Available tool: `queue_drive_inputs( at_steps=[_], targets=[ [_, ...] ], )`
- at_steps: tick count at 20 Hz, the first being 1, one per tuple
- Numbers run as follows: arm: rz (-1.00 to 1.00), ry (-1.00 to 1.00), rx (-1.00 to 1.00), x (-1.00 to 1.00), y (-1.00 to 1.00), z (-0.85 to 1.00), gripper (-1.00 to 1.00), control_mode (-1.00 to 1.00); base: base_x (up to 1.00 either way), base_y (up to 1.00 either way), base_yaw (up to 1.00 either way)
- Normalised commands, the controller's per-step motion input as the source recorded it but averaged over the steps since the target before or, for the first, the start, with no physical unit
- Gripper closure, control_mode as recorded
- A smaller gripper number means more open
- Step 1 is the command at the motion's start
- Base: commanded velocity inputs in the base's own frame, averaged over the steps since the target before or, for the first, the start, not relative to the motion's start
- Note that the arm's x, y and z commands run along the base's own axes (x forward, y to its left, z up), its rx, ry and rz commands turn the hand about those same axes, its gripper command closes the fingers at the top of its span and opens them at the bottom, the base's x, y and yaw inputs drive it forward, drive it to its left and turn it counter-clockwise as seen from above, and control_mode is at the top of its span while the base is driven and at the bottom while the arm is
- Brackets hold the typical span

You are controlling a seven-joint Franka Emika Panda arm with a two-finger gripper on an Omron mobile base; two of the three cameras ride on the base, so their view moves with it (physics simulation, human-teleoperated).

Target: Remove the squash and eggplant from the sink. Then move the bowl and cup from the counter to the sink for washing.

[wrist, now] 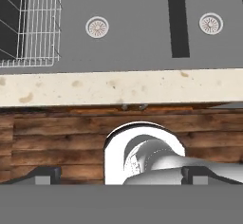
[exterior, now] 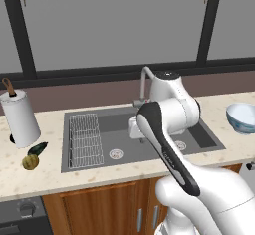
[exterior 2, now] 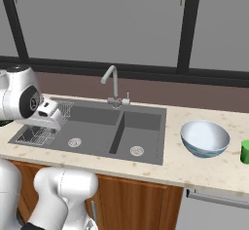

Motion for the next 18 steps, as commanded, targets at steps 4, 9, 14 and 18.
queue_drive_inputs(
  at_steps=[4, 9, 14, 18],
  targets=[
    [0.12, 0.0, -0.05, -0.11, -0.33, 0.0, -1.0, -1.0, 0.0, 0.0, 0.0],
    [0.15, -0.03, -0.02, -0.11, -0.34, 0.0, -1.0, -1.0, 0.0, 0.0, 0.0],
    [0.11, -0.01, 0.0, -0.12, -0.36, 0.0, -1.0, -1.0, 0.0, 0.0, 0.0],
    [0.05, 0.0, 0.0, -0.11, -0.39, 0.0, -1.0, -1.0, 0.0, 0.0, 0.0]
  ],
)
